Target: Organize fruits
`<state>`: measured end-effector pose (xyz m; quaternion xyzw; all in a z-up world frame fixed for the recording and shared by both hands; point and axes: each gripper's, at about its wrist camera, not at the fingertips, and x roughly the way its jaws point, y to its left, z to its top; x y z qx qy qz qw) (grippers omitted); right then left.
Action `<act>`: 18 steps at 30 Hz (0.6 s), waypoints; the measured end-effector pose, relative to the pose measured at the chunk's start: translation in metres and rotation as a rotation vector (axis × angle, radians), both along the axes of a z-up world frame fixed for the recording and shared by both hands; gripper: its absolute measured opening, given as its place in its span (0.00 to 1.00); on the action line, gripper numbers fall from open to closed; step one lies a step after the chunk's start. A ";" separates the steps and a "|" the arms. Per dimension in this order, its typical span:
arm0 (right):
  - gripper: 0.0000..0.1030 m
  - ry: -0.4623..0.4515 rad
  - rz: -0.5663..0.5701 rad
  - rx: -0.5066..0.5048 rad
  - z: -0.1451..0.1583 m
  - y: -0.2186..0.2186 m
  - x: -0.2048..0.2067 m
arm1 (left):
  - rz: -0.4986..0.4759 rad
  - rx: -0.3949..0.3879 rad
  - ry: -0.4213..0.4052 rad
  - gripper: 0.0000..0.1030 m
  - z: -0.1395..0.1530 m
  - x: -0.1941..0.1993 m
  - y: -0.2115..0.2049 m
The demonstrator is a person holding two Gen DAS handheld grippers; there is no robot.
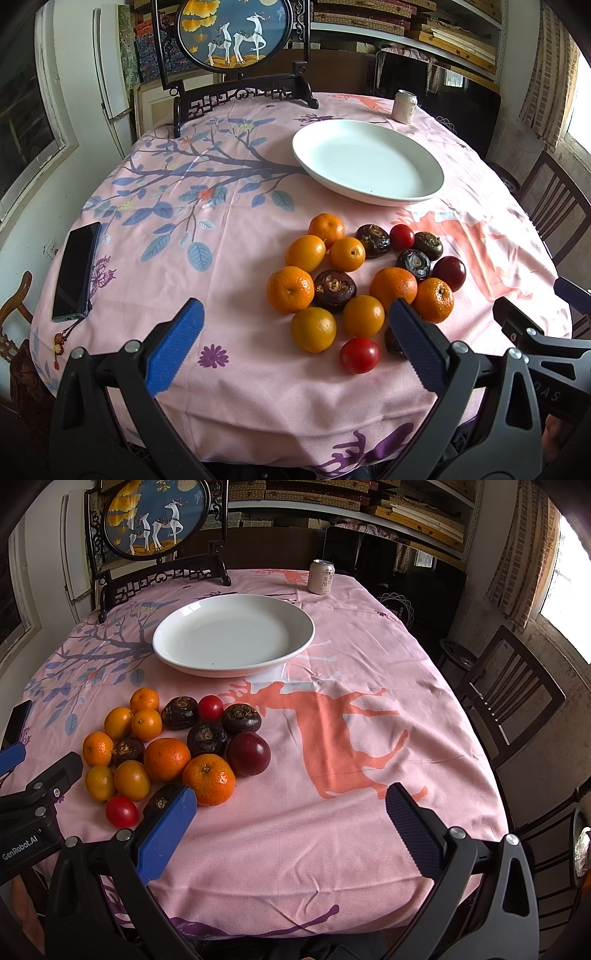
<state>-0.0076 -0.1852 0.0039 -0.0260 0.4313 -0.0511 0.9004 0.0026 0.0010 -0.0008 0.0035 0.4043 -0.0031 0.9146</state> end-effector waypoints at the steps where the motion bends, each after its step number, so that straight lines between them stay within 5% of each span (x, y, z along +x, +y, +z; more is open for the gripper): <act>1: 0.99 0.000 0.000 0.000 0.000 0.000 0.000 | 0.000 0.000 0.000 0.98 0.000 0.000 0.000; 18: 0.99 0.023 0.105 0.045 -0.005 0.004 -0.007 | 0.030 0.019 0.003 0.98 -0.008 -0.006 0.023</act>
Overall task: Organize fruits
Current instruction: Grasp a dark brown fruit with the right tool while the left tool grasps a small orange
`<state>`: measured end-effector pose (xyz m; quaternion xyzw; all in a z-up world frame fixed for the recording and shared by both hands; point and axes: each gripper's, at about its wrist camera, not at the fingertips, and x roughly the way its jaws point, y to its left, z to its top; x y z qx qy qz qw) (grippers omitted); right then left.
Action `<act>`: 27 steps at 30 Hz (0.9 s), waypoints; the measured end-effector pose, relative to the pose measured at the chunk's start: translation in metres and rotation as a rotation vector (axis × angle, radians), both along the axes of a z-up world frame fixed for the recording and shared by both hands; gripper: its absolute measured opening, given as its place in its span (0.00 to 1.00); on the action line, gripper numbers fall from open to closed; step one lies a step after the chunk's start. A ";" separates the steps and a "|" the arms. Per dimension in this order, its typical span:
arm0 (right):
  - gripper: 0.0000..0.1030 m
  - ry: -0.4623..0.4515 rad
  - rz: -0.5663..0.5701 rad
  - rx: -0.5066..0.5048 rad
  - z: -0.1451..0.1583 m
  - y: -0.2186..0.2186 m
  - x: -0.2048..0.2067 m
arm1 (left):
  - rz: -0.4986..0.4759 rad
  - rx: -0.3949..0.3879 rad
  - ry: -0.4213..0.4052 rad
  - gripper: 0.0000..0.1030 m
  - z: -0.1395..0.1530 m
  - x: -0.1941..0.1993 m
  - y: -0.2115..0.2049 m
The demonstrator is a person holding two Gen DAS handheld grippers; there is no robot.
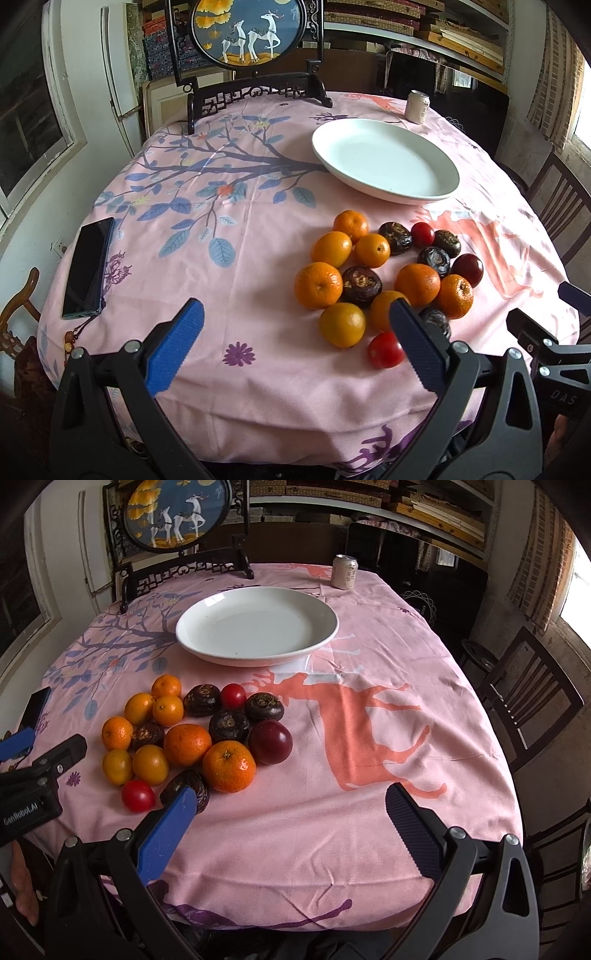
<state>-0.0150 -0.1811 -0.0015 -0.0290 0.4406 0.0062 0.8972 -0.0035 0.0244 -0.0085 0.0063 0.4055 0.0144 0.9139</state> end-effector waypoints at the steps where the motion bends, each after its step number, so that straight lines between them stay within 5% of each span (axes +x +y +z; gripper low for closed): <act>1: 0.99 0.002 0.022 0.003 -0.003 0.001 -0.003 | 0.007 0.008 0.008 0.98 -0.004 -0.003 0.006; 6: 0.92 0.061 0.110 0.148 -0.020 0.003 -0.003 | 0.032 -0.005 0.084 0.98 -0.027 -0.011 0.029; 8: 0.73 0.075 0.164 0.176 -0.026 0.014 -0.001 | 0.035 -0.014 0.116 0.98 -0.034 -0.010 0.031; 14: 0.44 0.142 0.266 0.103 -0.051 0.052 0.011 | 0.025 -0.030 0.144 0.98 -0.043 -0.009 0.031; 27: 0.45 0.123 0.328 0.079 -0.068 0.071 0.046 | -0.025 -0.005 0.184 0.98 -0.058 0.007 0.013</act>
